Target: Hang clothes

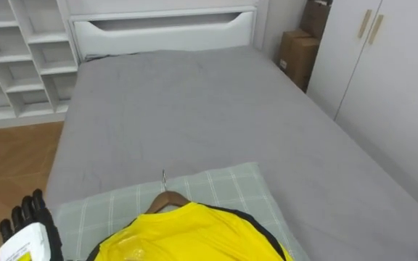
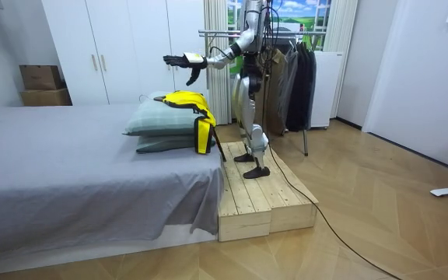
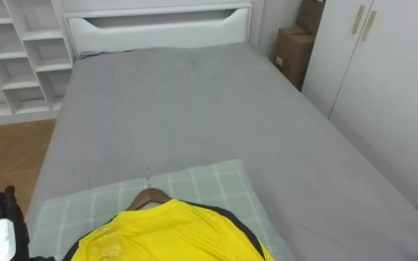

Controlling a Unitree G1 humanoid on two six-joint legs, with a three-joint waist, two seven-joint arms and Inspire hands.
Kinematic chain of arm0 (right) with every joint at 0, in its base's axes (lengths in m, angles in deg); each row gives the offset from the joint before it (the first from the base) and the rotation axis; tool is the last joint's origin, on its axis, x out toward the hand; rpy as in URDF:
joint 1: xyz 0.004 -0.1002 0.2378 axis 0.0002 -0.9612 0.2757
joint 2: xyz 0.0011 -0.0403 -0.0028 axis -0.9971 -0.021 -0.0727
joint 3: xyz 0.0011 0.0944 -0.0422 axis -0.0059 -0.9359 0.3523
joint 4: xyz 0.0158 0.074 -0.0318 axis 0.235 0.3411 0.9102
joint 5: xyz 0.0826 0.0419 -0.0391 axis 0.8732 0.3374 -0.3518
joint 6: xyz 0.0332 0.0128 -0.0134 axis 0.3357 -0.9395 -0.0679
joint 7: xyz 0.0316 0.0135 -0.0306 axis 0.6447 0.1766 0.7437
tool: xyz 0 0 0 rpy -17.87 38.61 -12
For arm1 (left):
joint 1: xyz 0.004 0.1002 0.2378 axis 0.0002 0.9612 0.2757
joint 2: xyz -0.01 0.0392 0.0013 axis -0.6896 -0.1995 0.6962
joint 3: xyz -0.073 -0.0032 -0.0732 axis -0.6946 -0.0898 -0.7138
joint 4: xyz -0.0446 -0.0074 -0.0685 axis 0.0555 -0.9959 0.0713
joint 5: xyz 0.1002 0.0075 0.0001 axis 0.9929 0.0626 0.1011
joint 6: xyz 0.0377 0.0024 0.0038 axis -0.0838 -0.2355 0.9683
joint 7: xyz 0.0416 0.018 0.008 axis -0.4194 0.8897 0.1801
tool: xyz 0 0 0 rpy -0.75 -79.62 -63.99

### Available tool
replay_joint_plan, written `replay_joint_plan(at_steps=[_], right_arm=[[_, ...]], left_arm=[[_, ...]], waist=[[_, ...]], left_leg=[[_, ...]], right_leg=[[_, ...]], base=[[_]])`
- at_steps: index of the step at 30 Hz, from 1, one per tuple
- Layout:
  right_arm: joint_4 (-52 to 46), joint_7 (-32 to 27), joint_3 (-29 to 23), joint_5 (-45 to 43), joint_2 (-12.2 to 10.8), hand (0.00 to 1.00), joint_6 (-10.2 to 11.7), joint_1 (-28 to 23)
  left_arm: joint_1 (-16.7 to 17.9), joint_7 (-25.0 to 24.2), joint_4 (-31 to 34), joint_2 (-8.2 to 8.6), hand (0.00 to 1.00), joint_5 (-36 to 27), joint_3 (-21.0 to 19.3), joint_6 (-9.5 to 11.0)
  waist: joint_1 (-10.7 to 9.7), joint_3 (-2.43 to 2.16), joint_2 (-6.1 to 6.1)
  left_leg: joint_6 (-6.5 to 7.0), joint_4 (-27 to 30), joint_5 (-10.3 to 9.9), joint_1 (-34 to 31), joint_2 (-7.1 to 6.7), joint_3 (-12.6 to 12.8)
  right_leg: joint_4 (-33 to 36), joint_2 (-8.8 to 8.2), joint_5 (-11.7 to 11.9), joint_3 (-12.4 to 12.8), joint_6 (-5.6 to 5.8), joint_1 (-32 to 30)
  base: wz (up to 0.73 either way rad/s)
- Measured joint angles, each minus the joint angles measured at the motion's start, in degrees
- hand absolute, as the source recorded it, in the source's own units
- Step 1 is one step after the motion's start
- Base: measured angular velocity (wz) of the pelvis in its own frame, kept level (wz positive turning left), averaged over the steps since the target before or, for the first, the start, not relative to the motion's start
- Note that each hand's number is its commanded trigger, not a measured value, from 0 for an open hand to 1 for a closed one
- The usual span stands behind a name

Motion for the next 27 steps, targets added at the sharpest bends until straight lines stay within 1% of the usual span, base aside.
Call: replay_joint_plan(at_steps=[1, 2, 3, 5, 9, 10, 12, 14, 16, 17, 19, 21, 22, 23, 27], right_arm=[[-0.04, -0.06, 0.00, 0.26, 0.00, 0.00, -0.20, -0.06], [-0.17, -0.04, 0.05, 0.49, 0.02, 0.00, -0.46, -0.33], [-0.24, -0.02, 0.11, 0.56, 0.06, 0.00, -0.50, -0.69], [-0.41, 0.21, 0.28, 0.53, 0.11, 0.00, -0.98, -1.60], [-0.55, 1.10, 1.05, 0.48, 0.10, 0.00, -1.03, -1.85], [-0.59, 1.29, 1.52, 0.18, 0.09, 0.00, -1.02, -1.76], [-0.50, 1.28, 2.05, -0.04, 0.09, 0.00, -1.02, -1.78], [-0.46, 1.21, 2.10, -0.09, 0.12, 0.00, -1.05, -1.77], [-0.22, 1.22, 2.11, -0.09, 0.13, 0.00, -1.08, -1.82], [-0.12, 1.23, 2.12, -0.08, 0.13, 0.00, -1.08, -1.83], [0.14, 1.25, 2.11, -0.07, 0.12, 0.00, -1.08, -1.83], [0.14, 1.26, 2.11, -0.01, 0.12, 0.00, -1.06, -1.77], [0.14, 1.28, 2.11, 0.22, 0.12, 0.00, -1.05, -1.63], [0.14, 1.32, 2.11, 0.69, 0.13, 0.00, -1.04, -1.34], [0.20, 1.34, 2.12, 1.88, 0.20, 0.00, -0.97, -0.38]], left_arm=[[-0.71, -0.10, -0.51, -0.01, 0.00, 0.09, 0.00, -0.09], [-1.50, -0.19, -1.27, -0.03, 0.00, 0.42, 0.36, -0.16], [-1.91, -0.35, -1.87, -0.04, 0.00, 0.51, 0.79, -0.26], [-3.15, -1.89, -3.53, -0.04, 0.00, 0.53, 2.03, -1.29], [-4.92, -4.25, -6.54, -0.11, 0.00, 0.50, 1.99, -2.24], [-5.43, -5.25, -7.46, -0.35, 0.00, 0.43, 2.04, -2.26], [-5.92, -6.49, -8.36, -0.72, 0.00, 0.45, 2.23, -2.27], [-6.19, -7.37, -8.47, -1.72, 0.00, 0.47, 2.58, -2.31], [-6.49, -7.99, -9.32, -2.36, 0.00, 0.52, 2.76, -2.41], [-6.57, -9.04, -9.81, -2.65, 0.00, 0.52, 2.82, -2.75], [-6.91, -10.49, -10.51, -2.91, 0.00, 0.57, 3.40, -3.29], [-7.63, -12.16, -11.24, -3.18, 0.00, 0.56, 3.99, -3.44], [-8.29, -13.41, -11.85, -3.43, 0.00, 0.53, 4.22, -3.46], [-8.80, -14.33, -11.84, -3.70, 0.00, 0.53, 4.41, -3.46], [-11.09, -16.41, -12.03, -4.07, 0.00, 0.63, 5.14, -3.47]], waist=[[-0.32, -0.14, -0.06], [-0.60, -0.01, 0.08], [-0.64, 0.00, 0.12], [-0.64, 0.01, 0.30], [-0.65, 0.08, 0.02], [-0.71, 0.13, -0.08], [-1.24, 0.02, -0.33], [-1.55, 0.08, -0.64], [-1.99, -0.01, -0.88], [-2.07, -0.03, -0.96], [-2.27, 0.00, -1.15], [-2.11, 0.19, -1.52], [-2.00, 0.18, -1.74], [-2.02, 0.03, -1.99], [-2.00, 0.27, -2.12]], left_leg=[[0.00, 0.00, 0.00, -0.44, 0.06, 0.17], [0.00, 0.00, 0.00, -0.52, 0.07, 0.30], [0.00, 0.01, 0.00, -0.51, 0.08, 0.38], [0.00, 0.04, 0.00, -0.50, 0.10, 0.76], [0.00, 0.08, 0.00, -0.81, 0.19, 1.57], [0.00, 0.18, 0.00, -1.10, 0.19, 1.59], [0.00, 0.31, 0.00, -1.58, 0.17, 1.59], [0.00, 0.42, 0.00, -2.22, 0.20, 1.59], [0.00, 0.54, 0.00, -2.53, 0.25, 1.53], [0.00, 0.56, 0.00, -2.61, 0.27, 1.54], [0.00, 0.60, 0.00, -2.78, 0.29, 1.54], [0.00, 0.72, 0.00, -2.98, 0.30, 1.55], [0.00, 0.92, 0.00, -3.35, 0.34, 1.56], [0.00, 1.33, 0.00, -3.90, 0.45, 1.63], [-0.01, 2.13, -0.01, -4.75, 0.81, 1.89]], right_leg=[[-0.04, 0.07, 0.15, 0.10, -0.06, -0.46], [-0.15, 0.08, 0.21, 0.15, -0.06, -0.51], [-0.16, 0.09, 0.21, 0.22, -0.06, -0.50], [-0.18, 0.19, 0.21, 0.73, -0.06, -0.58], [-0.02, 0.27, 0.23, 1.52, -0.06, -1.32], [-0.02, 0.26, 0.27, 1.53, -0.03, -1.51], [0.08, 0.25, 0.28, 1.53, -0.02, -1.94], [0.12, 0.28, 0.31, 1.51, -0.04, -2.53], [0.12, 0.31, 0.33, 1.45, -0.07, -2.77], [0.11, 0.33, 0.37, 1.44, -0.12, -2.87], [0.09, 0.33, 0.37, 1.39, -0.13, -3.03], [0.10, 0.31, 0.40, 1.38, -0.16, -3.24], [0.10, 0.32, 0.46, 1.40, -0.19, -3.52], [0.10, 0.34, 0.66, 1.41, -0.22, -3.89], [-0.10, 0.53, 1.21, 1.57, -0.36, -4.39]], base=[[-0.08], [-0.06], [-0.05], [-0.08], [-0.10], [0.00], [0.00], [0.00], [0.00], [0.00], [0.00], [0.00], [0.00], [0.00], [-0.01]])
